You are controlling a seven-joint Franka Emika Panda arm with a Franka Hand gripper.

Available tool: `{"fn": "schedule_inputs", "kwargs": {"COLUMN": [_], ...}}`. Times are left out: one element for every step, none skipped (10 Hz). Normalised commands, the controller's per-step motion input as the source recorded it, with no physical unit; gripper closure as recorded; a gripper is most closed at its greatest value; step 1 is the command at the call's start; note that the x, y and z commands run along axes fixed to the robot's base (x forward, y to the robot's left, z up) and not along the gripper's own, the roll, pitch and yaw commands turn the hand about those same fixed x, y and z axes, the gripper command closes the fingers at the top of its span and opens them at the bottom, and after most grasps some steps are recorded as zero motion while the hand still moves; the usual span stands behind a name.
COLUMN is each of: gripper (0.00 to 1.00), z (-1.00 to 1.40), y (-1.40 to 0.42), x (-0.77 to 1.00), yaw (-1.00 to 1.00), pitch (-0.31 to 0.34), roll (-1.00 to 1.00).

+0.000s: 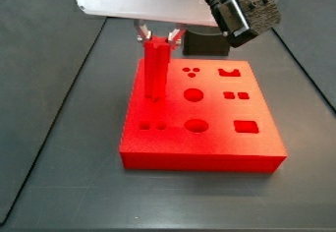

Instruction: Insert the star object.

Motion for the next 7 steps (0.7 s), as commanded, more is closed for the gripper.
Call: {"fn": "schedule_inputs", "kwargs": {"gripper": [1.00, 1.00, 1.00, 1.00, 1.00, 1.00, 1.00], "z": [-0.19, -0.17, -0.15, -0.09, 0.00, -0.46, -0.81], "y": [0.05, 0.09, 0.05, 0.00, -0.04, -0.09, -0.03], "x": [0.00, 0.00, 0.00, 0.00, 0.00, 0.00, 0.00], "yaw": [0.20, 0.32, 0.34, 0.16, 0.00, 0.00, 0.00], "pitch": [-0.051, -0.074, -0.057, -0.001, 0.000, -0.066, -0.069], "roll": [-0.03, -0.04, -0.04, 0.00, 0.00, 0.04, 0.05]}}
